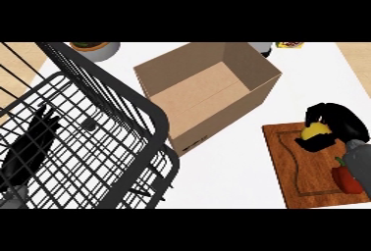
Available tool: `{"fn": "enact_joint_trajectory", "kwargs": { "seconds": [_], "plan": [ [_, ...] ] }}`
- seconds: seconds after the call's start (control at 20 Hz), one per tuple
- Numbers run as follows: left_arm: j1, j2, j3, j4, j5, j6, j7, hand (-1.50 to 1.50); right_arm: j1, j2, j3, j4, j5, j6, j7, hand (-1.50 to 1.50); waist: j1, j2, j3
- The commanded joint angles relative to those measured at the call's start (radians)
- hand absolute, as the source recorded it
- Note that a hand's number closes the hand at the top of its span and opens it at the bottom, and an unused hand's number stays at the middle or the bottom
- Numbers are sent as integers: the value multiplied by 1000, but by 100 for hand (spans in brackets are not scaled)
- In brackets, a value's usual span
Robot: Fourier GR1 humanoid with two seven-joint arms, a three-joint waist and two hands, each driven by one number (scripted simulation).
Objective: Pick the lemon from the cutting board and place it in the cardboard box
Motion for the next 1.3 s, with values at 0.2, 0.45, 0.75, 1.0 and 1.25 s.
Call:
{"fn": "enact_joint_trajectory", "kwargs": {
  "seconds": [0.2, 0.45, 0.75, 1.0, 1.25],
  "plan": [
    [-5, 18, 23, 6, -27, 20, 77, 0, 136, 46, 52, -283, 90, -76, 169, 150, -41, 38, -4],
    [12, 8, 1, -40, -52, 58, 92, 0, 185, 4, 47, -469, 196, -138, 334, 150, -42, 37, -3],
    [-23, 30, 14, -21, -37, 35, 100, 0, 152, -43, -1, -743, 228, -174, 331, 150, -42, 37, -3],
    [-42, 19, 44, 63, -32, 26, 33, 0, 84, 14, 23, -861, 217, -84, 385, 150, -29, 43, -3],
    [-74, -2, 8, 55, -56, 27, 76, 0, -79, 126, 16, -787, 151, -11, 422, 150, -12, 49, -3]
  ]
}}
